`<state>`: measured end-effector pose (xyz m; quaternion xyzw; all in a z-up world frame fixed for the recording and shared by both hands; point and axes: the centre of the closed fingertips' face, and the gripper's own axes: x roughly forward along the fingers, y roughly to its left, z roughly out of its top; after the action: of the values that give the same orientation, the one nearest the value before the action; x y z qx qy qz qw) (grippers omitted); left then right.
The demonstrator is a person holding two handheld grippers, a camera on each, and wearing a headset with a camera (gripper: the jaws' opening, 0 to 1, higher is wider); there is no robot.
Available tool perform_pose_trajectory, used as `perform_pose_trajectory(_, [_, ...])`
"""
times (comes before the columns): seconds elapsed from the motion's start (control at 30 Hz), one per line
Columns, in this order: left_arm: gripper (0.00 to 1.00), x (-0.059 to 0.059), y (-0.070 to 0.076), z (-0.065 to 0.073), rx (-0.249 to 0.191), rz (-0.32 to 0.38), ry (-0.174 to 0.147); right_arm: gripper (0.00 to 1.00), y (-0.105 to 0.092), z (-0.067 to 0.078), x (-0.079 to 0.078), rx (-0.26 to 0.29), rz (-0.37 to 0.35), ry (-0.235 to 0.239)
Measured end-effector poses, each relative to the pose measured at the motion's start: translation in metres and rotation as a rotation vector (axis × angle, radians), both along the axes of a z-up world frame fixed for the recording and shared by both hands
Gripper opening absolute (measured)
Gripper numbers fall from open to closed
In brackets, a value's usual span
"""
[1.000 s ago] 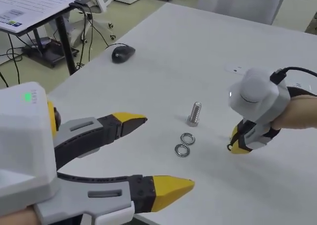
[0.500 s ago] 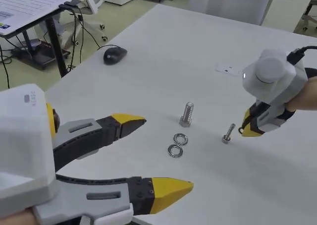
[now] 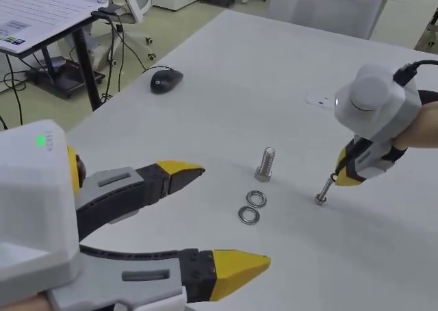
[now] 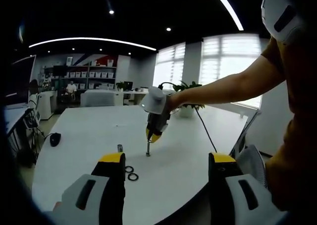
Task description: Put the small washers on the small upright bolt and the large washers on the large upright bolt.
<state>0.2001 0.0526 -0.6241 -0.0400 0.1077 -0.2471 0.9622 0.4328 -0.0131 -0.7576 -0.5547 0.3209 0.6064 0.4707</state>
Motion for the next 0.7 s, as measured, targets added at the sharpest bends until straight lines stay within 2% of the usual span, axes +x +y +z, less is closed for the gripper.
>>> perform_pose_trajectory(0.43, [0.68, 0.003, 0.001, -0.002, -0.006, 0.008, 0.006, 0.12, 0.003, -0.01, 0.004, -0.011, 0.005, 0.016])
perform_pose_trajectory(0.7, [0.68, 0.003, 0.003, -0.004, -0.01, 0.016, 0.012, 0.12, 0.003, -0.021, 0.003, -0.025, 0.014, 0.024])
